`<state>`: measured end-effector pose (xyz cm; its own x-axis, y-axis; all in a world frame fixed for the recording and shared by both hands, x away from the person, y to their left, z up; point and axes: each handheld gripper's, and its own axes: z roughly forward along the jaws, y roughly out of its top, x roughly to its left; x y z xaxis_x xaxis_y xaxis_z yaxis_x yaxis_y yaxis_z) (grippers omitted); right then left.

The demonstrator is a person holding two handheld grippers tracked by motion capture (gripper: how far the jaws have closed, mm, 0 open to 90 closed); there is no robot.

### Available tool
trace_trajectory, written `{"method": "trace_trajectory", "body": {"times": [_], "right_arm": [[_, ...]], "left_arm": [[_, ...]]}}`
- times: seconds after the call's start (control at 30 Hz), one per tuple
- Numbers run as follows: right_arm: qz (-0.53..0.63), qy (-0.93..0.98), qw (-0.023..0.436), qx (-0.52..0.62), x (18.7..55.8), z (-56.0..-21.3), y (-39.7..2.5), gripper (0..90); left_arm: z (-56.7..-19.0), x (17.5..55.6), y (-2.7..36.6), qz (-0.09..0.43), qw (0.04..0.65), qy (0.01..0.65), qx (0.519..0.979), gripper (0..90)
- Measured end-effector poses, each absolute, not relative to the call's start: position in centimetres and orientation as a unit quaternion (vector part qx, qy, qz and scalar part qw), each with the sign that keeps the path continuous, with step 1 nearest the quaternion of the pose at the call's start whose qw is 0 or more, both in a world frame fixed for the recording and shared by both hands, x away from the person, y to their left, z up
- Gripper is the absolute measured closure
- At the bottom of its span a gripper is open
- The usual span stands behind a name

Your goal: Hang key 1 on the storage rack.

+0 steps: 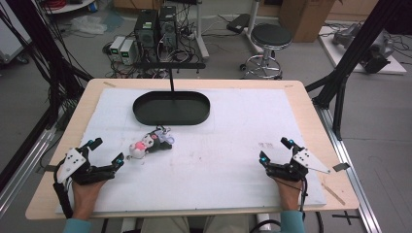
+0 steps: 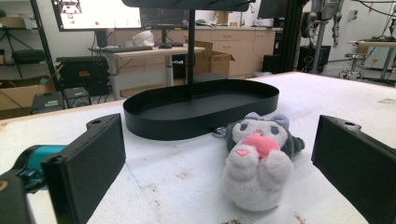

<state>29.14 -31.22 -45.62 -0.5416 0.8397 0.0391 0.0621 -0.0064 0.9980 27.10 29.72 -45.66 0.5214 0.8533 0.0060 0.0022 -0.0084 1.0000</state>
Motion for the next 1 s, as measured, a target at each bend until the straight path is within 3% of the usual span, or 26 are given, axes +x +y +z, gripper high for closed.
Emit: {"method": "trace_trajectory", "body": {"times": [1.0], "right_arm": [[0.607,0.635,0.321,0.354,29.1,-45.6,-31.1,0.8]], "left_arm": [[-44.0,27.8,29.9,0.325,0.616,0.354,0.624,3.2]]}}
